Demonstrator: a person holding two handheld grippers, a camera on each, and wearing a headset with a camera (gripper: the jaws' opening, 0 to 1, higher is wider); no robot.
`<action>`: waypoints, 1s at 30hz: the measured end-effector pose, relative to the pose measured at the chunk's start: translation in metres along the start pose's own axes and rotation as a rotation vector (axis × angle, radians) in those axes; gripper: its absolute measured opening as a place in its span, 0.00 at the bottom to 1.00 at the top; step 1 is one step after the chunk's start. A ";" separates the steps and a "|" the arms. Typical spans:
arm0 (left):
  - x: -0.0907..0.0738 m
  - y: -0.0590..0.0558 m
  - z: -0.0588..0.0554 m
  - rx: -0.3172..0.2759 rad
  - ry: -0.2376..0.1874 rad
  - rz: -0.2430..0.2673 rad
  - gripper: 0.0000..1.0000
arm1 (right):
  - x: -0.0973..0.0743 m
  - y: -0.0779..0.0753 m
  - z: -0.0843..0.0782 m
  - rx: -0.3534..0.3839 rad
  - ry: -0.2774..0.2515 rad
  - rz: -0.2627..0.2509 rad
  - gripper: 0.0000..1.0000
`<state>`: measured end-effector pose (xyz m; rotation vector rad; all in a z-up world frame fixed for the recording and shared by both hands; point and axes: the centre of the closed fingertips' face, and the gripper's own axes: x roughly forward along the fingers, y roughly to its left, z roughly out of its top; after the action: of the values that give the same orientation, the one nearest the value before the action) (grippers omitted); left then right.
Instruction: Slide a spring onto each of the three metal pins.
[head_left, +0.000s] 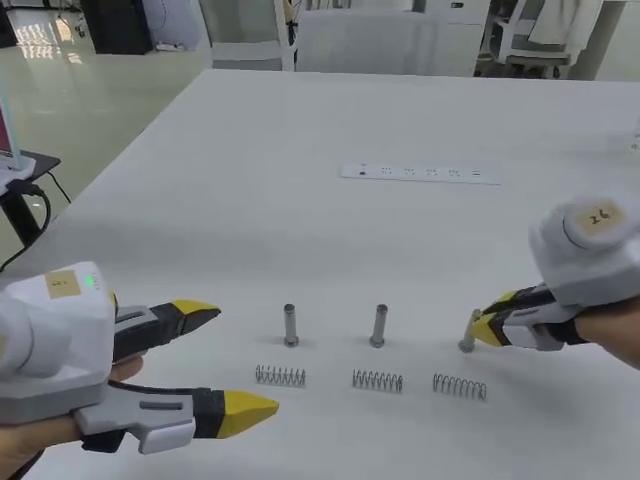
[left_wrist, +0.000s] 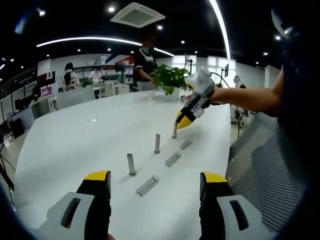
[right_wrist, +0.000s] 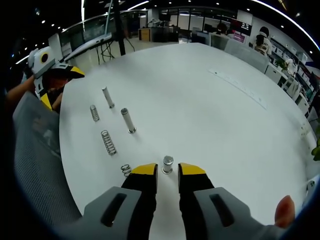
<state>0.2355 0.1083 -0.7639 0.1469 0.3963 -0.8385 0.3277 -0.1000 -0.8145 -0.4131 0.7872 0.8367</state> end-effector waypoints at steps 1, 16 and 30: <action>0.000 0.000 0.000 0.000 0.000 0.000 0.68 | 0.000 0.000 -0.001 0.000 0.000 0.000 0.15; 0.000 -0.002 0.001 0.006 0.002 -0.007 0.68 | -0.013 0.017 -0.021 -0.057 0.009 0.045 0.17; -0.001 -0.005 -0.001 0.003 0.004 -0.014 0.67 | 0.000 0.039 -0.037 -0.123 0.054 0.131 0.17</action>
<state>0.2308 0.1055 -0.7641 0.1488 0.4002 -0.8526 0.2802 -0.0985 -0.8403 -0.4992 0.8221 1.0036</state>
